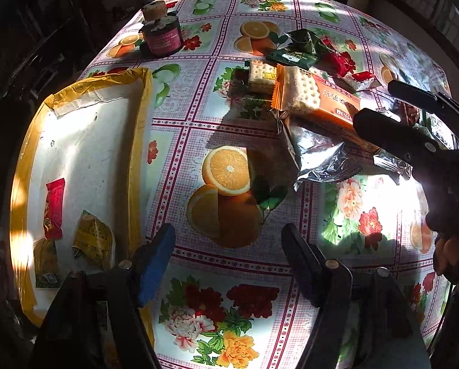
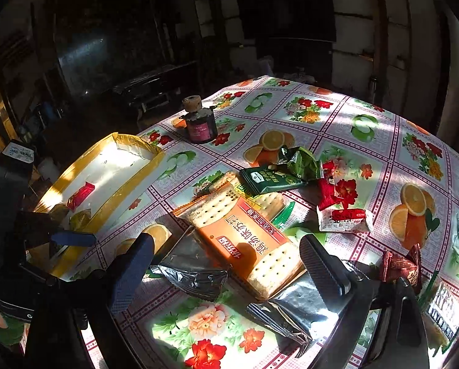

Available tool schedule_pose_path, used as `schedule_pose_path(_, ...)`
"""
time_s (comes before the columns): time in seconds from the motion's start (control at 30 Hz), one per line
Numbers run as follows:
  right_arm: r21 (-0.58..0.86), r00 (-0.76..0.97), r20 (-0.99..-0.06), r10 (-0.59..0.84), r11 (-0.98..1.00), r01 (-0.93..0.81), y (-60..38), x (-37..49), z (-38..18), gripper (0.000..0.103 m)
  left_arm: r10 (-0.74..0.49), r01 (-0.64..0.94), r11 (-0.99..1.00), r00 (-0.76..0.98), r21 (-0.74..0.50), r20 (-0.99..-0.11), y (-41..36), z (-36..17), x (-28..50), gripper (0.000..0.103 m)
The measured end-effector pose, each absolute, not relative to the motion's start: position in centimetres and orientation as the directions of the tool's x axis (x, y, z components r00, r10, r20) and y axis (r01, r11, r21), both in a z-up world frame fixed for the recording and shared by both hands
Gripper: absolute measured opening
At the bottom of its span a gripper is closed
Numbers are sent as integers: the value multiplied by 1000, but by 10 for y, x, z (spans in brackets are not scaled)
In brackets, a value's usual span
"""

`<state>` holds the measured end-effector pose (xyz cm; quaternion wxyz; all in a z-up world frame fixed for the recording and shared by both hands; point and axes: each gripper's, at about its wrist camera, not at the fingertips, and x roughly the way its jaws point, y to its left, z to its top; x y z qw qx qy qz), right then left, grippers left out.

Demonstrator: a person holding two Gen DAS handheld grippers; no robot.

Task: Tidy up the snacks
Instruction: 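Grasp the orange cracker packet with the right tool while the left tool grasps a silver foil packet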

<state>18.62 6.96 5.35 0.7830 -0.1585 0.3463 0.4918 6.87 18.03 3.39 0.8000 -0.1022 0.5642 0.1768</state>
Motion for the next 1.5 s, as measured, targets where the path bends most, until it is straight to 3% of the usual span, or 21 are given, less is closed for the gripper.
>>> schedule_pose_path(0.27, 213, 105, -763, 637, 402, -890, 93, 216, 18, 97, 156, -431, 902, 284, 19, -946, 193, 33, 86, 71)
schedule_pose_path(0.4, 257, 110, -770, 628, 464, -848, 83, 211, 7, 63, 148, -442, 897, 291, 4, -945, 195, 34, 92, 71)
schedule_pose_path(0.5, 292, 132, -768, 627, 526, -798, 65, 198, 7, 58, 137, -444, 896, 293, -8, -946, 194, 33, 99, 71)
schedule_pose_path(0.77, 456, 160, -710, 685, 621, -637, -5, 153, 15, 58, 132, -425, 905, 304, -10, -944, 178, 32, 120, 72)
schedule_pose_path(1.07, 359, 261, -772, 579, 737, -573, -58, 108, 12, 59, 164, -403, 915, 289, 35, -943, 158, 19, 155, 79)
schedule_pose_path(1.13, 345, 270, -776, 571, 741, -576, -57, 105, 14, 60, 143, -403, 915, 290, 15, -946, 157, 18, 162, 79)
schedule_pose_path(1.27, 320, 288, -780, 556, 749, -579, -55, 98, 13, 74, 119, -402, 915, 290, -8, -950, 151, 21, 171, 80)
schedule_pose_path(1.5, 258, 327, -794, 513, 771, -582, -46, 100, 10, 76, 18, -478, 871, 261, -114, -965, 154, 13, 178, 82)
